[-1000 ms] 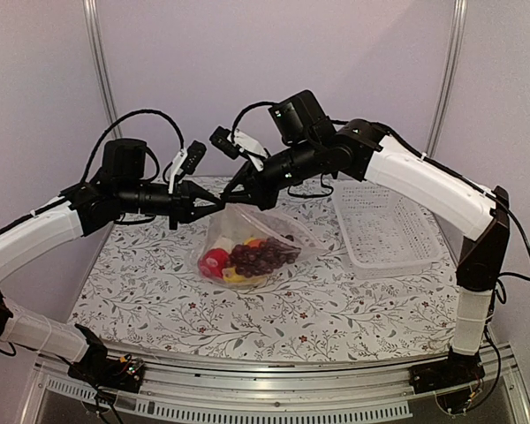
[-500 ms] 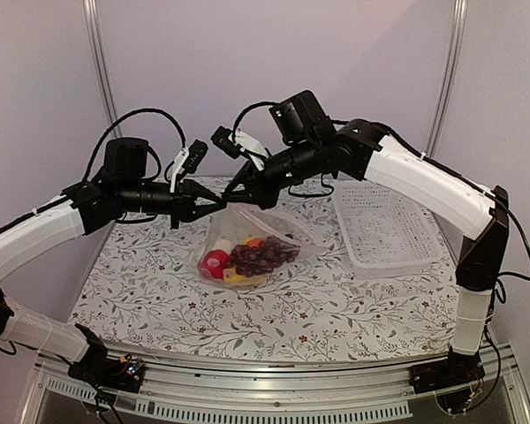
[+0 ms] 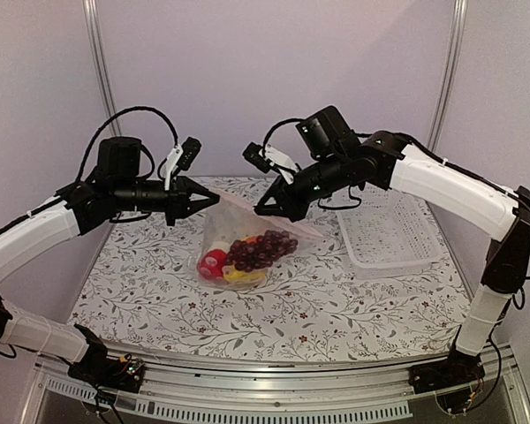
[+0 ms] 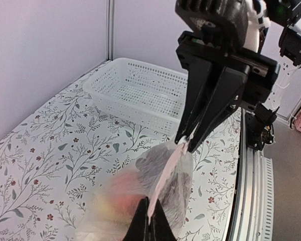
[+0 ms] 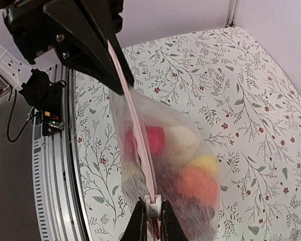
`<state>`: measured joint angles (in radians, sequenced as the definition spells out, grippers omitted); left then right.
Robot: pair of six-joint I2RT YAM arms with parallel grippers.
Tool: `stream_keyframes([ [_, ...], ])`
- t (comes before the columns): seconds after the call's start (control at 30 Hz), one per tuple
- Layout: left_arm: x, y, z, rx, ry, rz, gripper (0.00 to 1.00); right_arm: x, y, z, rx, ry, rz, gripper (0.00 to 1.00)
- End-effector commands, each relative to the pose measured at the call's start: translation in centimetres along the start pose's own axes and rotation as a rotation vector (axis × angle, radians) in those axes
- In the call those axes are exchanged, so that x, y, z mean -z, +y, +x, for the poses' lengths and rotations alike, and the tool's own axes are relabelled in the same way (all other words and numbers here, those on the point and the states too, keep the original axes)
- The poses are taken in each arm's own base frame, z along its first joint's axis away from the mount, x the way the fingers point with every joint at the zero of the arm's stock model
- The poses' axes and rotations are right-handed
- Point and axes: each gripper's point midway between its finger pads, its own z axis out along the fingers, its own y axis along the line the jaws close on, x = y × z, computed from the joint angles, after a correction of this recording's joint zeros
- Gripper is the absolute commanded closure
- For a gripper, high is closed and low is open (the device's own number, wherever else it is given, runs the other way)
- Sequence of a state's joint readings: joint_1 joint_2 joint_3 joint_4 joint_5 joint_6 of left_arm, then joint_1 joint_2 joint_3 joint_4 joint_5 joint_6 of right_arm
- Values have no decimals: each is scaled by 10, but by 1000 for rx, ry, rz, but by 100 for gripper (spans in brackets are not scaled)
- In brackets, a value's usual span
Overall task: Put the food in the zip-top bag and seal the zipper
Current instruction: Zip the zipper on the zipper food storage bag.
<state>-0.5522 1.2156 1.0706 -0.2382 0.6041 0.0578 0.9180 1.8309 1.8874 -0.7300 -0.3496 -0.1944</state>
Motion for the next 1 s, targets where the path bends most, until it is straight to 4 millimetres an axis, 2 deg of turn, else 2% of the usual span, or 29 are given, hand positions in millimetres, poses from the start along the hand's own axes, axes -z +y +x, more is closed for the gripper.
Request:
stream_keyframes([
  [0.0,20,22,-20,-59,-74,-110,100,36,-26,64,-112,160,116,100],
  [0.07,21,26,-19,-55,-74,-123,100,43,-32,89,-151,201,136,100],
  [0.17,20,30,-19,-52,-77,-129,100,56,-38,113,-196,226,161,100],
  [0.43,15,39,-24,-42,-80,-135,100,90,-56,158,-279,266,240,100],
  [0.53,14,40,-24,-38,-79,-136,100,96,-57,168,-295,273,254,100],
  [0.67,10,40,-23,-22,-79,-118,100,97,-56,163,-293,257,243,100],
  [0.73,8,41,-24,-17,-80,-113,100,96,-56,156,-290,246,229,96],
  [0.77,7,41,-24,-13,-80,-109,100,96,-56,150,-286,234,222,88],
  [0.83,5,42,-26,-5,-88,-106,100,100,-57,129,-279,187,212,65],
  [0.97,1,54,-34,6,-111,-145,100,116,-58,80,-257,69,205,43],
])
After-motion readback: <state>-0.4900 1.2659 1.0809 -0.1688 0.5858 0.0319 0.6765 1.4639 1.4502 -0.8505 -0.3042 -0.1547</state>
